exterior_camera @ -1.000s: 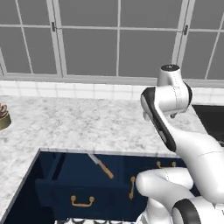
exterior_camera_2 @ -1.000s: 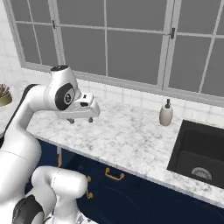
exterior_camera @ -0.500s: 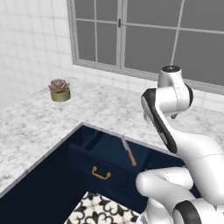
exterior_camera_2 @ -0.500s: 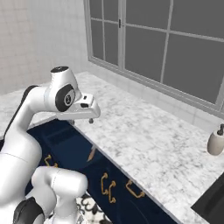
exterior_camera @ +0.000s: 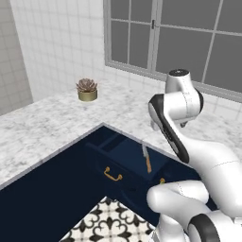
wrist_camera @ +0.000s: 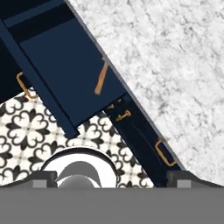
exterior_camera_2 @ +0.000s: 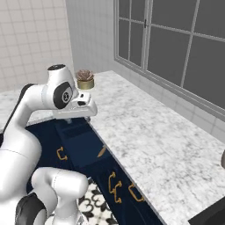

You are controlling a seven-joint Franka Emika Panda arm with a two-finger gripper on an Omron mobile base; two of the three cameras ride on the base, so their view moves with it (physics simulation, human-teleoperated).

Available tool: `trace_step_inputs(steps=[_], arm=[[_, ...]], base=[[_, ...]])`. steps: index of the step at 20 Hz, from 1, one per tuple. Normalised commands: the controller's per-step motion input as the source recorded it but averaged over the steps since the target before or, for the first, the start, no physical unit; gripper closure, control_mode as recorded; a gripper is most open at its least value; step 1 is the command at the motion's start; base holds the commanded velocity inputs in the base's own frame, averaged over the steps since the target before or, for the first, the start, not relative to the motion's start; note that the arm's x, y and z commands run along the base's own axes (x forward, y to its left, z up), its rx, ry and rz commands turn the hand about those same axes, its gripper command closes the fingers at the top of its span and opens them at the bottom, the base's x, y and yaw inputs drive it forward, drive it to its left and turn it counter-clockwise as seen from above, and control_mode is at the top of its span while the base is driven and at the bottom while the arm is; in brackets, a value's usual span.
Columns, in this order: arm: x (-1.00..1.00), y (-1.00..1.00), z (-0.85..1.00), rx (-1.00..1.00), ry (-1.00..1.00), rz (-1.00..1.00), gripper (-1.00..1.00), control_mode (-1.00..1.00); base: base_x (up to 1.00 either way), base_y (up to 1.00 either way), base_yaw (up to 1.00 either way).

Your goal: Pick up the knife from the drawer and place it on the cutting board. Then place the meat from the plate to the cutting board.

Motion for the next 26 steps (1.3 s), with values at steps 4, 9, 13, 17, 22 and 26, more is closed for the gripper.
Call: trace_step_inputs(steps=[4,9,13,17,22,26], arm=[[0.00,0.06,-0.57,0.08,0.27,0.00,-1.00,-1.00],[0.66,0.42,-1.00,0.05,0.57,0.00,-1.00,-1.00],[0.67,0.53,-0.94,0.11,0.39,0.00,-1.00,-1.00],[0.70,0.39,-0.90,0.11,0.12,-0.05,-1.00,-1.00],[0.44,0.07,-0.98,0.03,0.04,-0.05,-1.00,-1.00],[0.06,0.02,-0.84,0.12,0.00,-0.05,-1.00,-1.00]], base=[[-0.06,0.00,0.00],[0.00,0.00,0.00],[0.00,0.00,0.00],[0.00,0.00,0.00],[0.00,0.00,0.00],[0.00,0.00,0.00]])
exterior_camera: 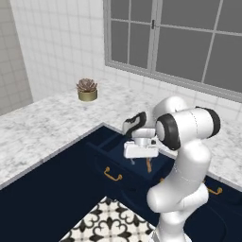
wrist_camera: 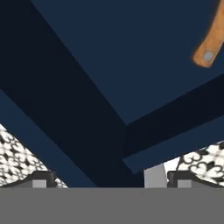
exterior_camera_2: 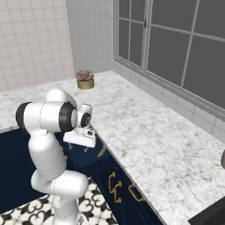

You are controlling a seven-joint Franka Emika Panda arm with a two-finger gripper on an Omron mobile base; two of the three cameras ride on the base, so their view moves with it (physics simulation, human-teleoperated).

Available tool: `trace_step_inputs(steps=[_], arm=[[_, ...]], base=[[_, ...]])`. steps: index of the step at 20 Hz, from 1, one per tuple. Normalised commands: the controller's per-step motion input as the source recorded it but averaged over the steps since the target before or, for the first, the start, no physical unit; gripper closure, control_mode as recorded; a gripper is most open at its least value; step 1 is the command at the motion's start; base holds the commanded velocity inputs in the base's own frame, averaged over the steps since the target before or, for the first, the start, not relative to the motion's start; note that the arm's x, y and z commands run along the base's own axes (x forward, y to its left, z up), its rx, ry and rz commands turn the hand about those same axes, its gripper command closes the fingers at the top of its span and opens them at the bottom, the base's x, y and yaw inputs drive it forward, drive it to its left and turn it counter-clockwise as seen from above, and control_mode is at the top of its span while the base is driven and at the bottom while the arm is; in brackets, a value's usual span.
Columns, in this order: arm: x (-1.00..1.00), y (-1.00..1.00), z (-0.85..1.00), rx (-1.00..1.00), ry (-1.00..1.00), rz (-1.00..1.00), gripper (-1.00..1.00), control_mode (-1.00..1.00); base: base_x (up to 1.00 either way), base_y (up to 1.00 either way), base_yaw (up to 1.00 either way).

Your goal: Pick up the knife from the drawer and place it on the cutting board. Then place the meat from the plate to the cutting board.

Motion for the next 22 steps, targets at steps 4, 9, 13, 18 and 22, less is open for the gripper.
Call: trace_step_inputs(steps=[4,9,13,18,22], arm=[[-0.09,0.32,-0.78,0.13,0.00,-0.03,-1.00,-1.00],[-0.62,0.81,-0.48,0.12,0.01,0.00,-1.00,-1.00],[-0.98,1.00,-0.23,0.06,0.00,0.00,-1.00,-1.00],[-0.92,0.97,0.18,-0.09,-0.12,0.01,-1.00,-1.00],[0.30,0.07,0.81,-0.20,-0.27,-0.01,-1.00,-1.00]], base=[[0.00,0.00,0.00],[0.00,0.00,0.00],[0.00,0.00,0.00],[0.00,0.00,0.00],[0.00,0.00,0.00]])
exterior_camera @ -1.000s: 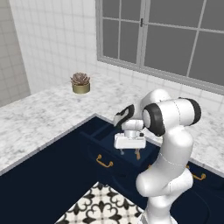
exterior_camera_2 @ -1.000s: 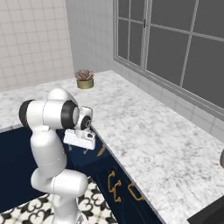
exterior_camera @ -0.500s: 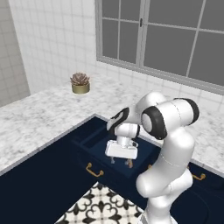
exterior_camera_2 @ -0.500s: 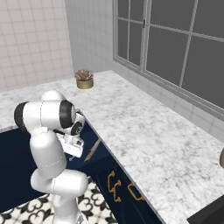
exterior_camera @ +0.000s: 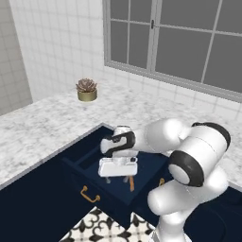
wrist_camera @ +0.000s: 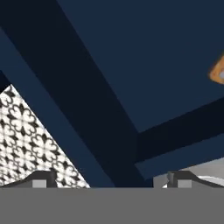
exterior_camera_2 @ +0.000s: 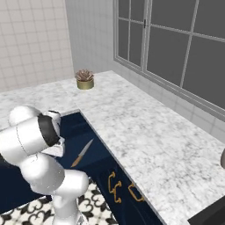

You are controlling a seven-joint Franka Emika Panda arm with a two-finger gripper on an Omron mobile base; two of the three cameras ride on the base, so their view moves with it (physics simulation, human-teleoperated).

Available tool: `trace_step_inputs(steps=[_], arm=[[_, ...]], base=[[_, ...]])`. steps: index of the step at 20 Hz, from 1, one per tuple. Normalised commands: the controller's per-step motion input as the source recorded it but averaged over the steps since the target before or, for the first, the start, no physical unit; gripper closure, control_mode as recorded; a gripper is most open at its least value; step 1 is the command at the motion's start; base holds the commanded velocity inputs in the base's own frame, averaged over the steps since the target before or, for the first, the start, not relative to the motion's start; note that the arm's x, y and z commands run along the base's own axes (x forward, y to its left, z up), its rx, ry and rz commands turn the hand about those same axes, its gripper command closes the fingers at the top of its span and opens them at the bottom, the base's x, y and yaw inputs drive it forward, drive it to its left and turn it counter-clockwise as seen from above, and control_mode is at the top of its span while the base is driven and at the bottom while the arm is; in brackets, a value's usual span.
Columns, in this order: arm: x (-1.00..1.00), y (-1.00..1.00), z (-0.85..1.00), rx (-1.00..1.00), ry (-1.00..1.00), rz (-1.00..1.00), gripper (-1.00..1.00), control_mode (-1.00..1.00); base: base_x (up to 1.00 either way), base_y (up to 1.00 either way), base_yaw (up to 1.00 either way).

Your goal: Pick up the knife from the drawer and place it on the cutting board. Then place the meat from the plate to the cutting board.

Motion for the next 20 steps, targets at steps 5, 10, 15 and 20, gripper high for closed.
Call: trace_step_inputs(steps=[5,10,15,20], arm=[[0.87,-0.53,0.15,-0.23,-0.13,-0.08,-1.00,-1.00],[0.70,-0.45,-0.45,-0.12,0.00,-0.15,-1.00,-1.00],[0.50,-0.27,-0.36,-0.06,0.00,-0.26,-1.00,-1.00],[0.14,-0.10,-0.33,0.00,0.00,-0.12,-1.00,-1.00]], base=[[0.00,0.00,0.00],[0.00,0.00,0.00],[0.00,0.00,0.00],[0.00,0.00,0.00]])
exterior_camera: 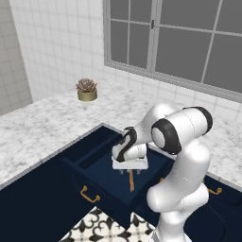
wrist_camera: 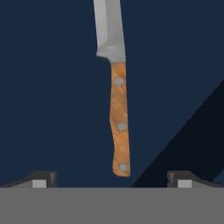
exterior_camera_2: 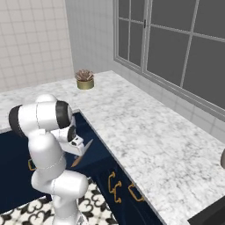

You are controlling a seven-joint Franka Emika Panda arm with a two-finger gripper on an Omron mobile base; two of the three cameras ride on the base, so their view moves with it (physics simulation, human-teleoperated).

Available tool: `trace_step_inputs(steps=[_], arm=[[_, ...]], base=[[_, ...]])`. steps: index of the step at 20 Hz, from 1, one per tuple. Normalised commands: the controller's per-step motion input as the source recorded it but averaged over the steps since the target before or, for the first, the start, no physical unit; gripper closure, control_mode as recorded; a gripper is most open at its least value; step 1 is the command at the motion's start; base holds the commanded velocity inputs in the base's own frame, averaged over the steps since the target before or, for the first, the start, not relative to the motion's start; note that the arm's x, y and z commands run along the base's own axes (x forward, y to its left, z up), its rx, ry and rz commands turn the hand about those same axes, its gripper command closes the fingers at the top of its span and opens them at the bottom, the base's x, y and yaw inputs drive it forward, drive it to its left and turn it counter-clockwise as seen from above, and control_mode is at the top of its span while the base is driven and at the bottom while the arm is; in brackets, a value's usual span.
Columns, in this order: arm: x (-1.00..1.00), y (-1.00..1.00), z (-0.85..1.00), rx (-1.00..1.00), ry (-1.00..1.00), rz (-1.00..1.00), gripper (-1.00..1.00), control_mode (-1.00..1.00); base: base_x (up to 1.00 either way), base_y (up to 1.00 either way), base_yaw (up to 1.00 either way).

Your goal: Pick up the knife from the drawer and place it on the cutting board. Then place the meat from the plate to the cutting board.

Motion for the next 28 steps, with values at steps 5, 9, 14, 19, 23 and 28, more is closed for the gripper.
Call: trace_step_inputs(steps=[5,9,14,19,23,28], arm=[[0.26,-0.15,-0.43,-0.01,0.00,0.00,-1.00,-1.00],[0.47,0.00,-0.48,-0.07,0.00,0.00,-1.00,-1.00],[0.19,0.00,-0.55,-0.05,0.00,0.00,-1.00,-1.00],[0.00,0.00,-0.57,0.00,0.00,0.00,-1.00,-1.00],[0.00,0.00,-0.69,0.04,0.02,0.00,-1.00,-1.00],[-0.22,0.00,-0.84,0.07,0.05,0.00,1.00,-1.00]], base=[[0.00,0.00,0.00],[0.00,0.00,0.00],[0.00,0.00,0.00],[0.00,0.00,0.00],[0.00,0.00,0.00],[0.00,0.00,0.00]])
